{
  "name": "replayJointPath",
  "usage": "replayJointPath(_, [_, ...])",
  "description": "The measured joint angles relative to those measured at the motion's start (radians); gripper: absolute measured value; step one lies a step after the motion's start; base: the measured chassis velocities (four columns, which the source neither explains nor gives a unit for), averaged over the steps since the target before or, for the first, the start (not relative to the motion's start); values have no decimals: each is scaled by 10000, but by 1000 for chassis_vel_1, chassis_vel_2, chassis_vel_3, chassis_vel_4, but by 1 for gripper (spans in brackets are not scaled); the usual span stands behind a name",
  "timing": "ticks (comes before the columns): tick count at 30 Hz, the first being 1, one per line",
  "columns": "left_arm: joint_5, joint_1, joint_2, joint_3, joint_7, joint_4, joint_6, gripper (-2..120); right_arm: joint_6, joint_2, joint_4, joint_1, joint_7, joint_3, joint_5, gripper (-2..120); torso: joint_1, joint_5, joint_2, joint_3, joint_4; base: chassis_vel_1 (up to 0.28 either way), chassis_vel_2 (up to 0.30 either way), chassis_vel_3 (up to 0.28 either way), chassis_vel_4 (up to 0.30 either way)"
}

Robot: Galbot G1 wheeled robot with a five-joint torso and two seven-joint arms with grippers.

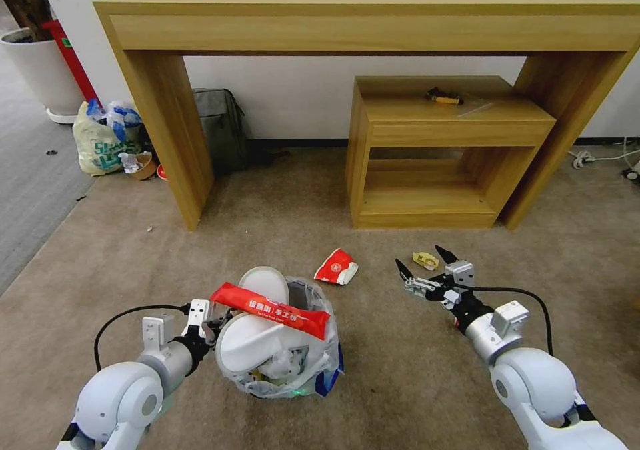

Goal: Pick up the trash bin and place the garbage on the floor into it.

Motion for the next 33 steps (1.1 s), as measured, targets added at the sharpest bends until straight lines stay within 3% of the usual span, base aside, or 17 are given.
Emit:
replayJointPath(25, [-46,-48,12,-12,24,91,0,0,-199,-246,-85,58,37,-154,216,100,1,0,0,-1,0,-79,80,77,-81])
replayJointPath(33, [-37,-29,-18,-82,56,94,0,0,-188,-1180,-473,-415,-151,500,467,100,1,1,0,0,0,-49,38,44,-46])
